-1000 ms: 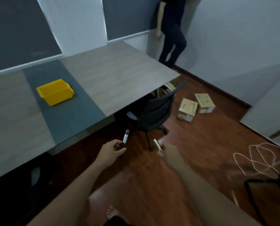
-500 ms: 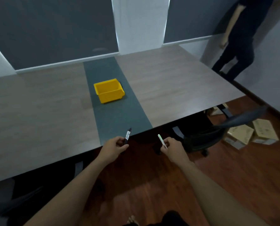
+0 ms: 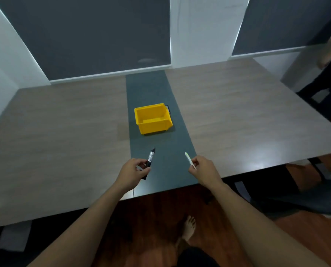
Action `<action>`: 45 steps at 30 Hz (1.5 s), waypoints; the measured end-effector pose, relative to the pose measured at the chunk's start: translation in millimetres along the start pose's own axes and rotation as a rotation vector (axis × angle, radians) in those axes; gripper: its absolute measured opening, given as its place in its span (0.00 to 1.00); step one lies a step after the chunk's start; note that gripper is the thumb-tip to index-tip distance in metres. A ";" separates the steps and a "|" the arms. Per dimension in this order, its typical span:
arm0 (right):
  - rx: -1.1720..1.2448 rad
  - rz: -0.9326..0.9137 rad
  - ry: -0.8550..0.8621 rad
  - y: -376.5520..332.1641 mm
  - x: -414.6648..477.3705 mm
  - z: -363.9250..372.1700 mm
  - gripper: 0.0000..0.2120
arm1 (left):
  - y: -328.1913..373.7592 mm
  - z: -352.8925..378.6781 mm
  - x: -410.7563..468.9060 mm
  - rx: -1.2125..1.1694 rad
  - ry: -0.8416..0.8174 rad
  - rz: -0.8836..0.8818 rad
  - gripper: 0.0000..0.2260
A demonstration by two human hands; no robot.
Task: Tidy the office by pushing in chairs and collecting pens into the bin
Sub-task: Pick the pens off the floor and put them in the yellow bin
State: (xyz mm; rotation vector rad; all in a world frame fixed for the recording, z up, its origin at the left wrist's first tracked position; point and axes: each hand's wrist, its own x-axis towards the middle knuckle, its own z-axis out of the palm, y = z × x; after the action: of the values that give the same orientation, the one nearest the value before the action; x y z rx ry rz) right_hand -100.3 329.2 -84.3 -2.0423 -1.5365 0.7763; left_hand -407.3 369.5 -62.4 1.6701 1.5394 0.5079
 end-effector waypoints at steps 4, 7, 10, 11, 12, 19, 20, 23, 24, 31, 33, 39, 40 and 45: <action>0.026 -0.013 -0.024 -9.8 68.8 -4.7 0.06 | 10.6 -14.3 52.1 -0.019 0.027 -0.049 0.08; 0.021 -0.049 -0.059 -17.7 117.0 -11.5 0.07 | 20.0 -21.9 91.5 -0.069 0.046 -0.097 0.12; 0.018 -0.080 -0.093 -21.8 161.6 -15.0 0.07 | 25.9 -23.4 126.8 -0.126 0.100 -0.135 0.15; 0.014 -0.089 -0.105 -22.6 174.4 -14.9 0.07 | 27.2 -23.7 136.5 -0.129 0.111 -0.144 0.15; 0.014 -0.095 -0.119 -23.7 186.1 -14.4 0.08 | 28.6 -24.5 145.2 -0.131 0.120 -0.153 0.15; 0.063 -0.118 -0.209 -45.6 250.8 -2.7 0.12 | 28.5 -37.8 201.3 -0.139 0.153 -0.210 0.09; 0.063 -0.114 -0.218 -49.4 260.3 0.2 0.11 | 26.5 -40.5 211.5 -0.132 0.155 -0.215 0.09; 0.065 -0.104 -0.220 -61.2 286.6 10.3 0.09 | 24.2 -49.6 243.7 -0.086 0.142 -0.207 0.08; 0.061 -0.104 -0.218 -65.1 294.5 14.4 0.09 | 23.1 -52.1 255.4 -0.059 0.136 -0.196 0.07; -0.016 -0.114 -0.255 -85.4 348.2 41.2 0.07 | 1.8 -58.6 338.7 0.192 0.079 -0.080 0.08; -0.035 -0.111 -0.262 -89.8 361.7 48.3 0.07 | -4.4 -57.5 358.7 0.235 0.057 -0.050 0.08; -0.123 -0.119 -0.287 -100.8 394.8 67.0 0.09 | -21.9 -53.9 401.6 0.342 -0.051 -0.021 0.11; -0.131 -0.117 -0.295 -102.7 398.9 70.9 0.09 | -22.5 -54.0 406.2 0.345 -0.064 -0.014 0.11; -0.174 -0.126 -0.325 -118.8 409.7 91.0 0.11 | -19.6 -57.4 420.0 0.320 -0.129 0.026 0.14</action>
State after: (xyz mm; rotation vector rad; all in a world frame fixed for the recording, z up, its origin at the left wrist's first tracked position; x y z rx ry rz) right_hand -157.6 758.3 -137.5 -1.9866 -1.9530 0.9931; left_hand -386.2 787.3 -133.7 1.9254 1.5661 0.1668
